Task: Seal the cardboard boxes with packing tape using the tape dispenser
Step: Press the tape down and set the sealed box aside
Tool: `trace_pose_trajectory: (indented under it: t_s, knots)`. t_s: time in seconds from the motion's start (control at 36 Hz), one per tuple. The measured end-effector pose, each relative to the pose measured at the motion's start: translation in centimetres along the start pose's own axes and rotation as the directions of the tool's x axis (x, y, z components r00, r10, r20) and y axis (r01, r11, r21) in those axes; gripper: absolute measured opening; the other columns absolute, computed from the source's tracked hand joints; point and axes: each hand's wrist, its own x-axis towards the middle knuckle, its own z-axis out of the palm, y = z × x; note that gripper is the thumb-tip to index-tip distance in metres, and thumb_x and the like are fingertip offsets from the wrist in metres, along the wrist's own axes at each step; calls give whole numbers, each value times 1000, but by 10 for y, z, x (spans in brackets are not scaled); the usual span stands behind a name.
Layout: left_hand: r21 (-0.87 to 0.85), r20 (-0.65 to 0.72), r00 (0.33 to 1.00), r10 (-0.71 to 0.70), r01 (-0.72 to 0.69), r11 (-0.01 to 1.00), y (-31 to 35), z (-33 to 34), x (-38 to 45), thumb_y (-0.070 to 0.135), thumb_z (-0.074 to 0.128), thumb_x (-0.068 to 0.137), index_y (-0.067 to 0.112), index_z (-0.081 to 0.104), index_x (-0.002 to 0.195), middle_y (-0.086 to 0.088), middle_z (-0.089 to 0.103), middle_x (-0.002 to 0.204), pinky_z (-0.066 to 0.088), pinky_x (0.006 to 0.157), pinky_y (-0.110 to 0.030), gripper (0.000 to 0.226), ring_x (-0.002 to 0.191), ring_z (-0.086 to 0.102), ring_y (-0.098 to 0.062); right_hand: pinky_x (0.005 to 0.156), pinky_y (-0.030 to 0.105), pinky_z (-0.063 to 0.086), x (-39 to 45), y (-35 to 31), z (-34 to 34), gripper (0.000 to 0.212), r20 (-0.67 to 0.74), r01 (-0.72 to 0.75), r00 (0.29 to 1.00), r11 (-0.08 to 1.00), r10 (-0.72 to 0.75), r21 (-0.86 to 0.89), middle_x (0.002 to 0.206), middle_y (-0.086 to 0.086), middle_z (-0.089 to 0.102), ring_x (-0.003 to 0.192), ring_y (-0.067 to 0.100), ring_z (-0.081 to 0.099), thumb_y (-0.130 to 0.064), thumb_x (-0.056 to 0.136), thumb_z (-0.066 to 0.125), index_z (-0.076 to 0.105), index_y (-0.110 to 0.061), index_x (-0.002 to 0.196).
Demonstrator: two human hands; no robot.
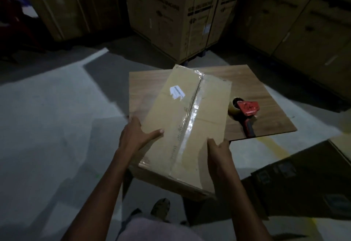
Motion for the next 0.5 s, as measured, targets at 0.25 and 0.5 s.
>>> trace_pose_trajectory:
  t_s: [0.25,0.5]
  knots:
    - [-330,112,993,-43,77,941,-9,21,-51,70,85,63,23,47,124,3,59,121,52,81,-31,86,106,63,-19,106,49,49,-25,19,-29,64,42,104,994,965,-96,-243,145,16,57,129,38,56,-47,103,59,35,-9,149]
    - [-516,246,952,182,-30,856,-23,18,-73,38,85,81,25,62,131,6,73,118,58,95,-42,57,105,70,-12,98,43,51,-51,58,-33,65,-2,-32,999,999,32,-2,119,-2,52,109,20,53,-44,94,75,32,-18,135]
